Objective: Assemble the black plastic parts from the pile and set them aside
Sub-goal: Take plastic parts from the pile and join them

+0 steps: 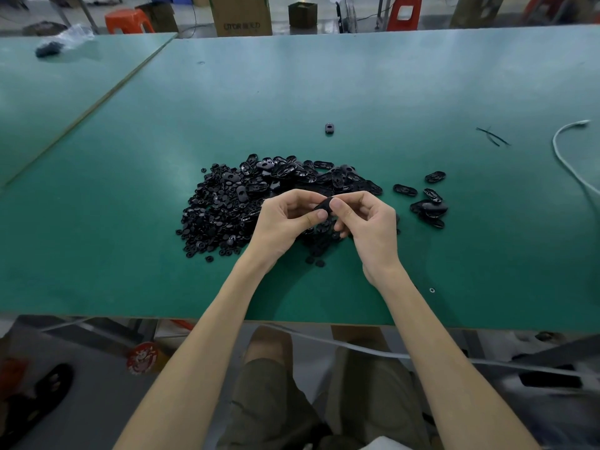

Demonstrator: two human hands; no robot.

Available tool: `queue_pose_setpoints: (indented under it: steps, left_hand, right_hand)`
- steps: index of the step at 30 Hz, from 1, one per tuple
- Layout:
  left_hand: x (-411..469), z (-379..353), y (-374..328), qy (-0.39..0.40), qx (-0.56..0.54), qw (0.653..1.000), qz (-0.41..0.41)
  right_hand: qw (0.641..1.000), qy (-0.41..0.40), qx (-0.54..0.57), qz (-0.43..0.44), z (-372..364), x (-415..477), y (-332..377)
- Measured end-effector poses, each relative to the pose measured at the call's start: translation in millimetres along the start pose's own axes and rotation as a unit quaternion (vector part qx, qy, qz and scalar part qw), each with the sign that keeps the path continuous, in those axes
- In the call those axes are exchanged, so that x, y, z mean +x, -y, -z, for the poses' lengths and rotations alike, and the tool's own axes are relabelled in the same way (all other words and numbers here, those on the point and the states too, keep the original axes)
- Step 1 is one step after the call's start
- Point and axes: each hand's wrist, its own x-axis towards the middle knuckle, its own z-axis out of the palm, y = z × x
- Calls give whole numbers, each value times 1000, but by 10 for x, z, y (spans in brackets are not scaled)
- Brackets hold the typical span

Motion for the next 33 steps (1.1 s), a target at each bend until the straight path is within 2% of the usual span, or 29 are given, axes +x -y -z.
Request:
queue_pose_setpoints:
  steps: [18,27,33]
  left_hand:
    - [-5,-14,-2,9,-11,1000,18]
    - [-8,33,-9,-71,-50,996,5]
    - [-14,-5,-18,-61,-62,996,-9]
  right_hand:
    - [1000,7,5,3,2,-8,10]
    - [996,64,-56,-19,-17,-25,15]
    - [994,75,-83,-18,-23,-27,16]
